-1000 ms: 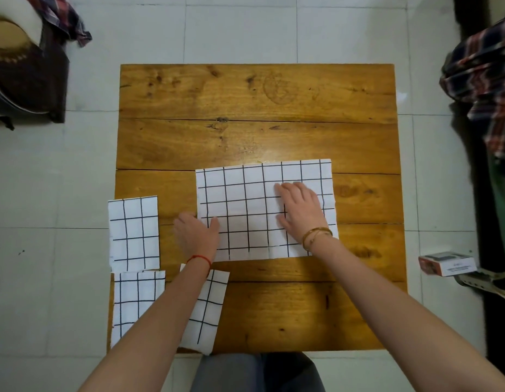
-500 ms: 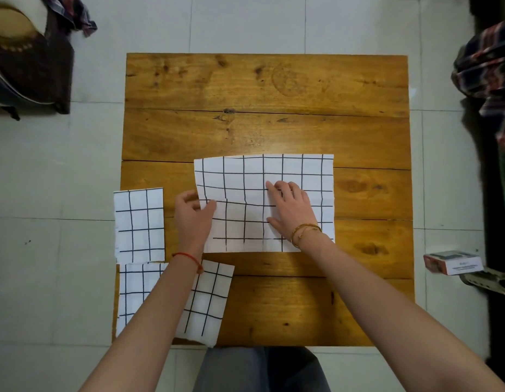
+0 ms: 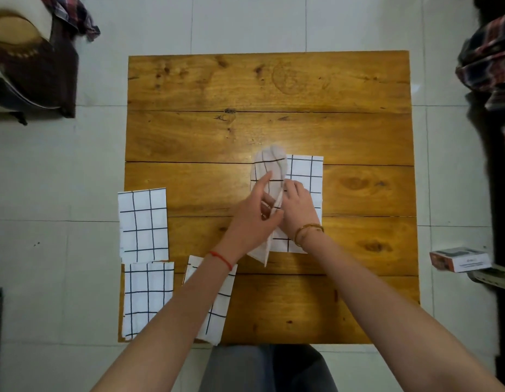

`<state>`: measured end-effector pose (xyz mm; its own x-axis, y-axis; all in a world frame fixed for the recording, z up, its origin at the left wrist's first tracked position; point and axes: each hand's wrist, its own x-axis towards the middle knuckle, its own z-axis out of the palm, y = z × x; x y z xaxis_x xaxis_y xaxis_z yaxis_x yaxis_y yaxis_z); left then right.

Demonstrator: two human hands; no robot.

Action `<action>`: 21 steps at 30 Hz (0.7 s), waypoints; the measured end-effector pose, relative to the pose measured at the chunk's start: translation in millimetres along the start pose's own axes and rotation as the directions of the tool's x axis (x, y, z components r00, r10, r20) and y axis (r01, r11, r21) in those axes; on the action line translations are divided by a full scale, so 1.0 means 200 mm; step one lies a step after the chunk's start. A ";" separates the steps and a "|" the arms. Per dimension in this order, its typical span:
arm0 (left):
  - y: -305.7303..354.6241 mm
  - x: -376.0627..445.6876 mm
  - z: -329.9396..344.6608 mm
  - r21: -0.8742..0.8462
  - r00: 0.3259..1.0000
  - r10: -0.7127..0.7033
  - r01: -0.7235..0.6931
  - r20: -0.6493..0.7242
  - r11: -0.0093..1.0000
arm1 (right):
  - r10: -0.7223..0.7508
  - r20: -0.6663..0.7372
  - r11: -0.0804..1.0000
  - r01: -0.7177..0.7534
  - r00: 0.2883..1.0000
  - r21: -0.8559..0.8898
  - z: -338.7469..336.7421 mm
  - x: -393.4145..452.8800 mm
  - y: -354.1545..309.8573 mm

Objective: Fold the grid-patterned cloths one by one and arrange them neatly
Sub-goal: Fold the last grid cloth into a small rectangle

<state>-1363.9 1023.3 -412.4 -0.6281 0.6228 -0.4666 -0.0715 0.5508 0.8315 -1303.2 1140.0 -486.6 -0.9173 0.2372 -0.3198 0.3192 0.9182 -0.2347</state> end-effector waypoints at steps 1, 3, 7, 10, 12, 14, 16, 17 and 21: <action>0.00 0.02 0.05 -0.015 1.000 0.013 -0.013 0.016 1.000 | 0.038 -0.022 0.999 -0.037 0.999 0.014 -0.01 -0.02 0.04; 0.00 0.06 0.14 -0.040 0.998 0.022 -0.020 0.055 0.999 | 0.147 -0.082 0.984 -0.137 0.986 0.117 -0.04 -0.06 0.14; -0.02 0.11 0.25 0.018 0.996 -0.012 0.010 0.093 1.000 | 0.365 -0.223 0.903 -0.286 0.904 0.321 -0.06 -0.12 0.31; -0.08 0.12 0.25 0.103 0.998 -0.019 0.013 0.057 0.995 | 0.437 -0.218 0.872 -0.350 0.873 0.342 -0.05 -0.13 0.39; -0.13 0.13 0.22 0.248 1.000 0.017 -0.012 -0.019 0.969 | 0.465 -0.200 0.856 -0.381 0.862 0.350 -0.05 -0.13 0.41; -0.17 0.15 0.16 0.417 0.990 0.092 -0.040 -0.105 0.908 | 0.482 -0.209 0.851 -0.397 0.851 0.343 -0.06 -0.12 0.40; -0.21 0.19 0.11 0.565 0.976 0.154 -0.040 -0.155 0.824 | 0.457 -0.225 0.872 -0.385 0.860 0.302 -0.08 -0.10 0.38; -0.23 0.21 0.08 0.623 0.973 0.170 -0.035 -0.158 0.781 | 0.425 -0.223 0.892 -0.364 0.877 0.267 -0.09 -0.08 0.36; -0.26 0.30 0.01 0.764 0.986 0.123 0.003 -0.109 0.645 | 0.203 -0.148 0.975 -0.186 0.968 0.123 -0.11 0.06 0.27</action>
<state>-1396.1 1033.0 -483.2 -0.7125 0.6219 -0.3248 0.5438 0.7820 0.3046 -1302.0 1199.3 -483.8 -0.8583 0.4630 -0.2210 0.5108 0.8120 -0.2824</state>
